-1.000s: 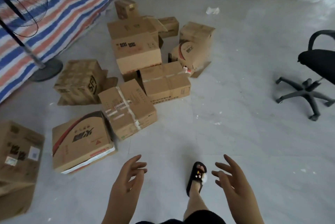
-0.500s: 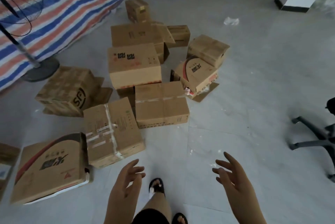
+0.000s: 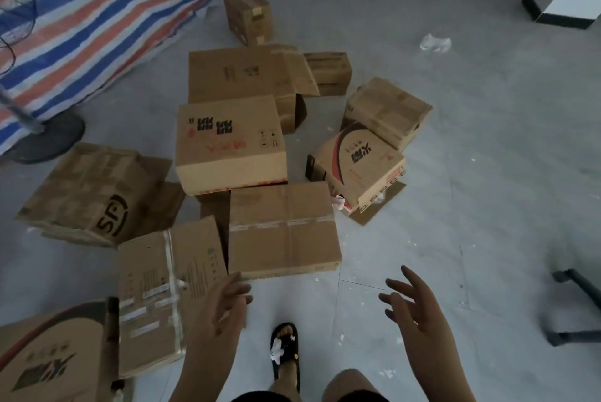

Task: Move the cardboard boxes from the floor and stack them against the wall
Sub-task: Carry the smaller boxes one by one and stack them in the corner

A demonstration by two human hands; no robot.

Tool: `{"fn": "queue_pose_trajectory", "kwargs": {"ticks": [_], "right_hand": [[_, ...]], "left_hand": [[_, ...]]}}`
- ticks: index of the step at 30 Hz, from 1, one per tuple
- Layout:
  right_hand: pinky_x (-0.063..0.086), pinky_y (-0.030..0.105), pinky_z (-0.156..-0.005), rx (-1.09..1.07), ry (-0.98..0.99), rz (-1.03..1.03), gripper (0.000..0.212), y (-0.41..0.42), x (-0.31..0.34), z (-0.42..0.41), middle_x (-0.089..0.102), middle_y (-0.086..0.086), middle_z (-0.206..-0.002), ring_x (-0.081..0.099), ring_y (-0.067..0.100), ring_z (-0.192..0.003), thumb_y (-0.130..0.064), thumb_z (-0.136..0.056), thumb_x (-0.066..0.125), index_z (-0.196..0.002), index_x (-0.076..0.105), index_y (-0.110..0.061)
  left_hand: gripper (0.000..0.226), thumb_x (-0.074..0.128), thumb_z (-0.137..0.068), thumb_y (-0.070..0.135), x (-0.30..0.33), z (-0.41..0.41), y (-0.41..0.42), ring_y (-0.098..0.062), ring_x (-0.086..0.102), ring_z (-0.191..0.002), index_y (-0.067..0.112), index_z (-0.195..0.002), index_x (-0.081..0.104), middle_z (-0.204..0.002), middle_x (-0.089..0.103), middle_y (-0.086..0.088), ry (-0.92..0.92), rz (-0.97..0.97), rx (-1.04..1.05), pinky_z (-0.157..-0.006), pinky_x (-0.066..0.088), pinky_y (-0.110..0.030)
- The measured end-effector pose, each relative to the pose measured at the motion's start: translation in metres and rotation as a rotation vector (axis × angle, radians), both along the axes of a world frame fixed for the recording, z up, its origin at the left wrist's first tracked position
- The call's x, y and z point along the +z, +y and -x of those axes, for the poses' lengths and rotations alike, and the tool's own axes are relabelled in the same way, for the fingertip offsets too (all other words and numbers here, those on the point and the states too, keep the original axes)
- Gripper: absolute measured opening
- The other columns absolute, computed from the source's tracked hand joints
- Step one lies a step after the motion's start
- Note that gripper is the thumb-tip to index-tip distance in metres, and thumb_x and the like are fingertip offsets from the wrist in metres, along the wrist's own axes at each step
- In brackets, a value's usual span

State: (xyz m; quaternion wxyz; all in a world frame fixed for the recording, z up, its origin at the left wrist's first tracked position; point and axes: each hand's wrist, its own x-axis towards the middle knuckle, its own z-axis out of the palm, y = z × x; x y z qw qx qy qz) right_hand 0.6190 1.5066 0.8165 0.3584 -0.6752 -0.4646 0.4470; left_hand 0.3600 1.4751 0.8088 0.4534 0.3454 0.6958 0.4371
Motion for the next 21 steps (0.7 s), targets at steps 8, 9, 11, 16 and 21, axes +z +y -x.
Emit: {"fn": "queue_pose_trajectory", "kwargs": {"ticks": [8, 9, 11, 16, 21], "right_hand": [[0.052, 0.032, -0.082, 0.182, -0.066, 0.229, 0.040, 0.127, -0.074, -0.017, 0.063, -0.015, -0.108, 0.066, -0.002, -0.088, -0.011, -0.091, 0.055, -0.120, 0.046, -0.037], [0.052, 0.032, -0.082, 0.213, -0.081, 0.260, 0.039, 0.144, -0.091, -0.018, 0.063, -0.015, -0.108, 0.065, -0.003, -0.088, -0.011, -0.091, 0.055, -0.119, 0.046, -0.038], [0.052, 0.031, -0.080, 0.272, -0.114, 0.316, 0.038, 0.174, -0.134, -0.020, 0.063, -0.014, -0.108, 0.065, -0.003, -0.088, -0.012, -0.091, 0.055, -0.117, 0.045, -0.038], [0.052, 0.038, -0.087, 0.362, -0.242, 0.447, 0.040, 0.245, -0.288, -0.012, 0.060, 0.004, -0.121, 0.063, 0.015, -0.096, -0.020, -0.093, 0.054, -0.131, 0.045, -0.028], [0.045, 0.030, -0.082, 0.409, -0.361, 0.472, 0.045, 0.292, -0.441, 0.010, 0.050, 0.010, -0.133, 0.053, 0.017, -0.100, -0.023, -0.096, 0.050, -0.140, 0.040, -0.015]], "left_hand": [[0.037, 0.048, -0.095, 0.006, -0.064, 0.004, 0.102, -0.013, 0.060, -0.103, 0.040, -0.109, 0.050, -0.108, 0.062, 0.003, 0.013, 0.174, 0.103, -0.083, 0.048, -0.027], [0.036, 0.049, -0.095, 0.007, -0.077, 0.004, 0.115, -0.009, 0.060, -0.102, 0.040, -0.109, 0.050, -0.108, 0.062, 0.006, 0.022, 0.191, 0.127, -0.085, 0.048, -0.027], [0.032, 0.049, -0.094, 0.009, -0.111, 0.004, 0.138, 0.005, 0.059, -0.097, 0.036, -0.112, 0.052, -0.107, 0.061, 0.012, 0.065, 0.220, 0.145, -0.081, 0.048, -0.014], [0.032, 0.049, -0.096, 0.011, -0.250, 0.017, 0.196, 0.007, 0.053, -0.083, 0.019, -0.126, 0.053, -0.104, 0.059, 0.013, 0.215, 0.364, 0.203, -0.070, 0.043, -0.009], [0.045, 0.044, -0.098, 0.017, -0.414, 0.046, 0.229, -0.013, 0.054, -0.104, 0.013, -0.142, 0.039, -0.139, 0.047, -0.006, 0.323, 0.506, 0.198, -0.078, 0.043, -0.022]]}}
